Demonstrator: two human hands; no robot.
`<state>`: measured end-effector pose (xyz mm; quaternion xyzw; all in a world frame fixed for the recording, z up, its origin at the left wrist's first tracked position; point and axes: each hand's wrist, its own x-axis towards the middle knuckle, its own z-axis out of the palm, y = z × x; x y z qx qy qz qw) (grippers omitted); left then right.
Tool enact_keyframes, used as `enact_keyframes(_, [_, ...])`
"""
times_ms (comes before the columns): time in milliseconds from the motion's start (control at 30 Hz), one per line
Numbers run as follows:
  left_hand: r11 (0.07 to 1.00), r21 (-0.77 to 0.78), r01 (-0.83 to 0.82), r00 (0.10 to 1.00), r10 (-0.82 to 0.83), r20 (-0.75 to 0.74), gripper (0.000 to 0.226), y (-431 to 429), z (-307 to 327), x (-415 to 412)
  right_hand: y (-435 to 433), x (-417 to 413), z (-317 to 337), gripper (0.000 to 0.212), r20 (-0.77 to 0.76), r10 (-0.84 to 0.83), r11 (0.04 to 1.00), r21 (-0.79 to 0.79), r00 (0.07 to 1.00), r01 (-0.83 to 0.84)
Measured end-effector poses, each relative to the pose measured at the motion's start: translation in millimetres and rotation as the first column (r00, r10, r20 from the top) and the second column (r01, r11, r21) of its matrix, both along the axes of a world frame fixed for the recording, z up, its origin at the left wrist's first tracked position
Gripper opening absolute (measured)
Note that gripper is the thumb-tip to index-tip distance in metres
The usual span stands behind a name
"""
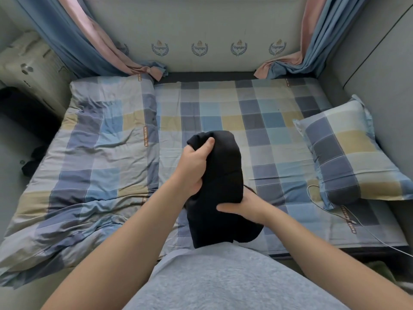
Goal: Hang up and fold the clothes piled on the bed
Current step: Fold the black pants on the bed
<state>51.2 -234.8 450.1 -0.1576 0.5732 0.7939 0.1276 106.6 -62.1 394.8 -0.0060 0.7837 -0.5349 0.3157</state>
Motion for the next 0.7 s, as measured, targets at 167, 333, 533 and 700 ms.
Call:
enact_keyframes(167, [0.999, -0.046, 0.026, 0.999, -0.024, 0.045, 0.031, -4.7, 10.3, -12.2, -0.7, -15.0, -4.1, 0.025, -0.081, -0.253, 0.966, 0.039, 0.964, 0.256])
enact_keyframes(333, [0.945, -0.236, 0.229, 0.969, -0.244, -0.038, 0.053, -18.8, 3.2, -8.6, 1.5, -38.3, 18.3, 0.033, -0.035, -0.532, 0.842, -0.127, 0.846, 0.524])
enact_keyframes(533, [0.878, -0.279, 0.389, 0.916, -0.337, 0.218, 0.08, -18.4, -38.4, 22.2, 7.8, -70.1, 43.2, 0.028, 0.159, -0.679, 0.65, -0.324, 0.717, 0.687])
enact_keyframes(700, [0.948, -0.173, 0.267, 0.962, -0.252, 0.103, 0.022, -16.1, -38.7, 20.3, 10.4, -61.9, 33.5, 0.04, 0.199, -0.565, 0.706, -0.385, 0.801, 0.594])
